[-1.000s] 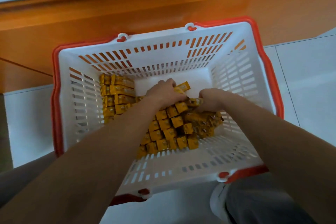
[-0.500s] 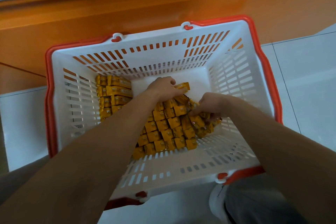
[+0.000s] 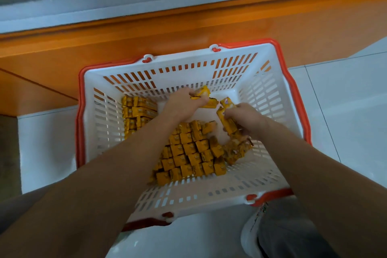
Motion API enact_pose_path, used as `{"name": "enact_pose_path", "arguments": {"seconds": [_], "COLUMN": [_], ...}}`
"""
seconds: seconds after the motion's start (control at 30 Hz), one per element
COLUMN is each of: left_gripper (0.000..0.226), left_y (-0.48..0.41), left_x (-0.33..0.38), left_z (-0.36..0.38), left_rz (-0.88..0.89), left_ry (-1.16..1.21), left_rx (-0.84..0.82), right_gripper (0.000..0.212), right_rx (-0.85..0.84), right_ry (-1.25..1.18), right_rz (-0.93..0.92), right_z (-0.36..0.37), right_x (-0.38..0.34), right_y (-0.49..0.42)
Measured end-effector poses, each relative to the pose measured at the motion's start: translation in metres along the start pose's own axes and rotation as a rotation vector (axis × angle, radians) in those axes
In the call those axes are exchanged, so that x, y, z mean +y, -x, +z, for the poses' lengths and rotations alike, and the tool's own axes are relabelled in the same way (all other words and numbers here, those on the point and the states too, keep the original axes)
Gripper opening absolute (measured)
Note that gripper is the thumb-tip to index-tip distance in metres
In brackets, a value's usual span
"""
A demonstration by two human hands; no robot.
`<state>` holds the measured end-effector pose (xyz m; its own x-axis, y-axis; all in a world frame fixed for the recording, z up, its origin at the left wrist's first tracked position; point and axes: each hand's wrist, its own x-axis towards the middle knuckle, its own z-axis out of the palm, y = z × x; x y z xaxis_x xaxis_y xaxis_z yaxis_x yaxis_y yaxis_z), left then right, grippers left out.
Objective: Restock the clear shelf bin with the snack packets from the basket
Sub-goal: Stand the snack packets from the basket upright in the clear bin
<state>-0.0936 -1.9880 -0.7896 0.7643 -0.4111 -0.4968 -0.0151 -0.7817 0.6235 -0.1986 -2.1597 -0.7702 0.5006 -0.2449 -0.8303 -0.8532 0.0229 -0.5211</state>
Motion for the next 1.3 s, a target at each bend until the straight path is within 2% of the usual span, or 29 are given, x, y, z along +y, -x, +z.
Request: {"name": "enact_pose_path", "arguments": {"seconds": [0.17,0.3,0.4,0.5,0.57,0.63,0.67,0.73,0.8,0.93,1.1,1.3], "left_gripper": [0.063,0.060,0.037,0.005,0.019,0.007,0.009,0.037,0.046,0.041,0.044,0.061], "left_y": [0.050,0.102,0.141,0.186,0.213,0.237,0.248,0.264,0.270,0.268,0.258,0.248], "left_x": [0.038,0.077,0.105,0.131,0.142,0.153,0.158,0.165,0.166,0.164,0.160,0.155], "left_z": [-0.043,-0.090,-0.130,-0.162,-0.178,-0.190,-0.195,-0.201,-0.203,-0.211,-0.231,-0.253], "left_rz": [-0.049,-0.115,-0.089,-0.039,0.045,0.130,0.179,0.225,0.214,0.182,0.236,0.194], "left_ry": [0.308,0.555,0.693,0.846,0.913,0.927,0.922,0.923,0.959,1.038,1.040,1.016], "left_rx": [-0.012,-0.148,-0.134,-0.037,0.032,0.048,0.061,0.097,0.145,0.198,0.230,0.270], "right_gripper": [0.027,0.040,0.040,0.040,0.038,0.034,0.032,0.028,0.026,0.029,0.052,0.039], "right_rx": [-0.022,-0.087,-0.123,-0.187,-0.217,-0.214,-0.211,-0.217,-0.235,-0.238,-0.138,0.028], "right_ry": [-0.391,-0.547,-0.622,-0.645,-0.635,-0.613,-0.597,-0.569,-0.569,-0.593,-0.480,-0.349], "right_rz": [-0.159,-0.261,-0.370,-0.488,-0.546,-0.601,-0.628,-0.677,-0.699,-0.726,-0.801,-0.811], "right_z": [0.014,0.024,0.028,0.031,0.032,0.030,0.029,0.028,0.031,0.038,0.032,0.028], "right_x": [-0.028,-0.059,-0.090,-0.119,-0.134,-0.143,-0.146,-0.148,-0.148,-0.157,-0.176,-0.183], "right_y": [0.056,0.117,0.171,0.228,0.261,0.288,0.299,0.313,0.318,0.315,0.309,0.296]}}
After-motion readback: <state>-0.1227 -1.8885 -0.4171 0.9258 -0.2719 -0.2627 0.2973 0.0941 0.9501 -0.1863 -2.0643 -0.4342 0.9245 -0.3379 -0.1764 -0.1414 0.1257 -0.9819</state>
